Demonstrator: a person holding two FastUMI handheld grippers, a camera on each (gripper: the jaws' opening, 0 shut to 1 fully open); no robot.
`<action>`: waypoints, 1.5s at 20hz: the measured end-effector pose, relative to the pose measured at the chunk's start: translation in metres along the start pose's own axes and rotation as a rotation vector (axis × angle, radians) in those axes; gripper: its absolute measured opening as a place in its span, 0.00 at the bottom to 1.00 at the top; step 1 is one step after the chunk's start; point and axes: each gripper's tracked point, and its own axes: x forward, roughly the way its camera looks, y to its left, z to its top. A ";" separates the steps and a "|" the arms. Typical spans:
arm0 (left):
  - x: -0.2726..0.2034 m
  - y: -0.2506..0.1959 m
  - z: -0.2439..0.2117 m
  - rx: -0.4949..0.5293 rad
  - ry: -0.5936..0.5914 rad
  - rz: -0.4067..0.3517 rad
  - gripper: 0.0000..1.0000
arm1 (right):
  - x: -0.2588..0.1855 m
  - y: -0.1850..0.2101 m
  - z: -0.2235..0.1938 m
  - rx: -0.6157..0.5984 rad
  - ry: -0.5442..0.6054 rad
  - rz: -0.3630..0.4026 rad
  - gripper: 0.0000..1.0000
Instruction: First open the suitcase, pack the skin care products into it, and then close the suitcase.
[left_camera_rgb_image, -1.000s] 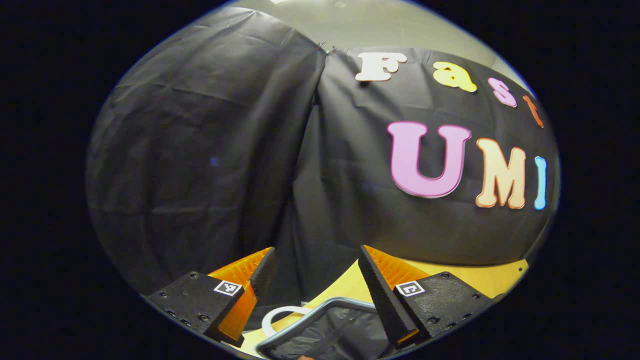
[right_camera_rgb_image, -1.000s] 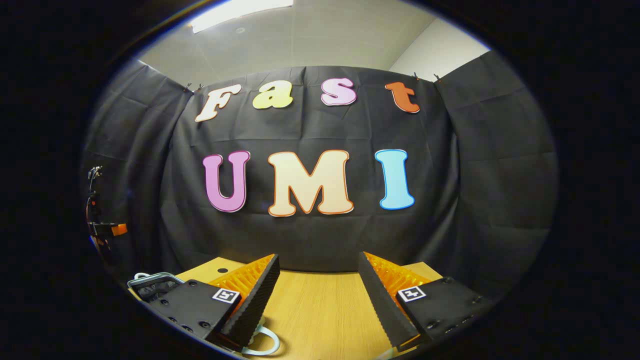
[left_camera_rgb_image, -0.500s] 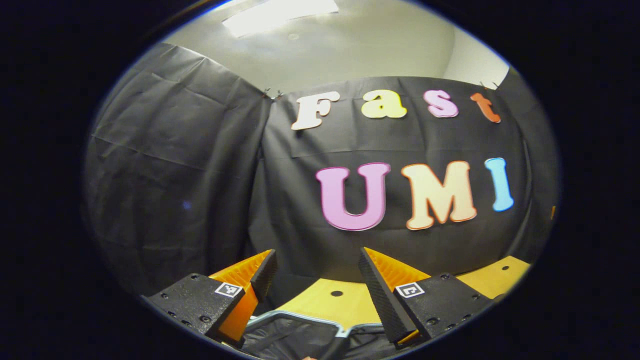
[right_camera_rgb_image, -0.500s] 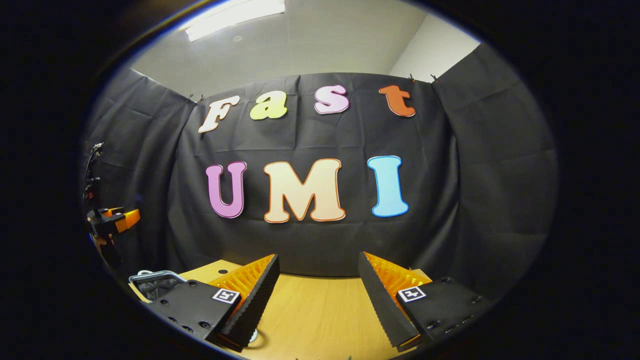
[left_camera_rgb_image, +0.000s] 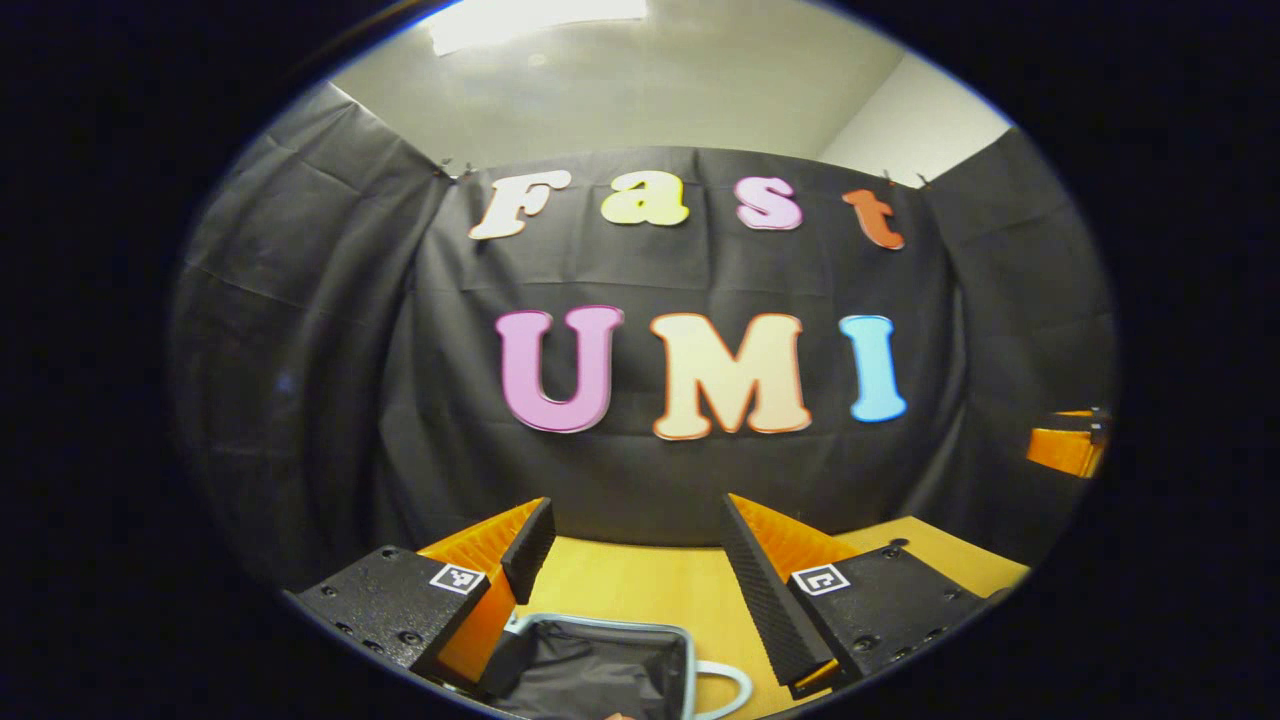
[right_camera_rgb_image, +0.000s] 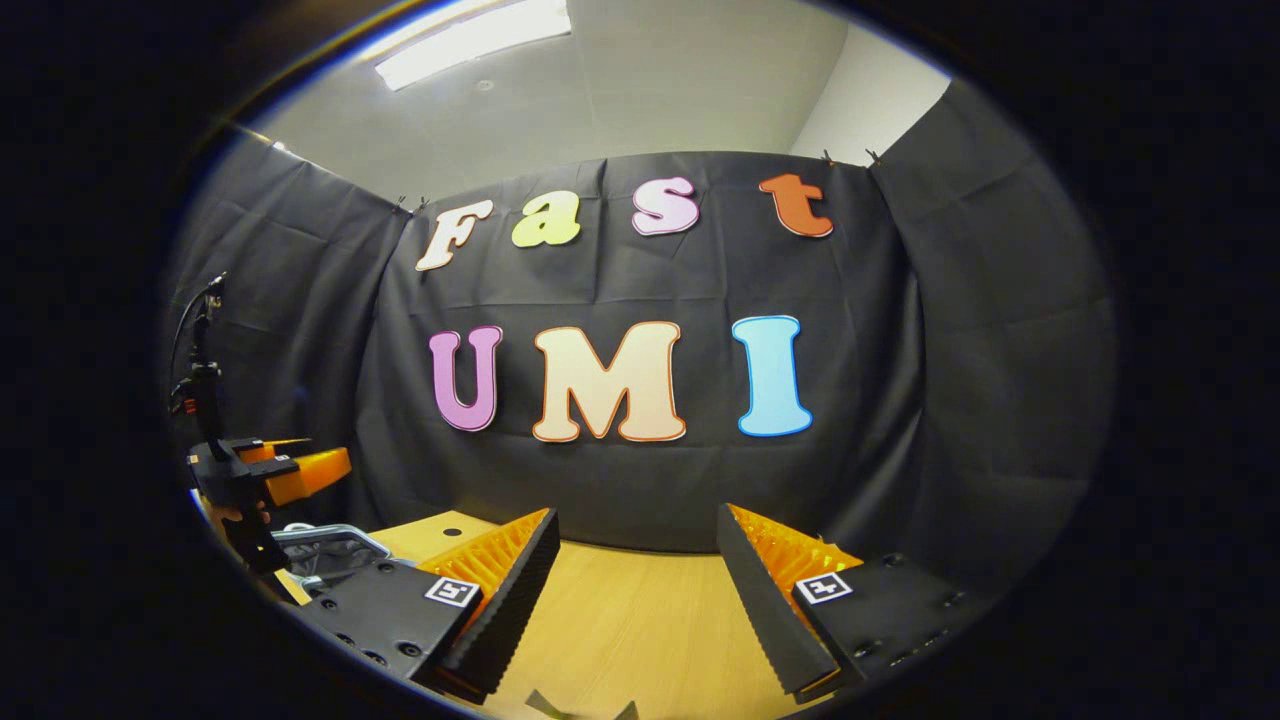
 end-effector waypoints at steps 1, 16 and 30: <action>-0.003 -0.019 -0.006 0.009 0.017 -0.043 0.95 | -0.002 -0.001 -0.002 -0.003 0.008 0.007 0.98; -0.063 -0.188 -0.179 -0.022 0.396 -0.348 0.93 | -0.038 -0.013 -0.025 -0.092 0.076 0.040 0.99; -0.094 -0.225 -0.284 -0.097 0.680 -0.423 0.21 | -0.050 -0.032 -0.072 -0.108 0.161 0.027 1.00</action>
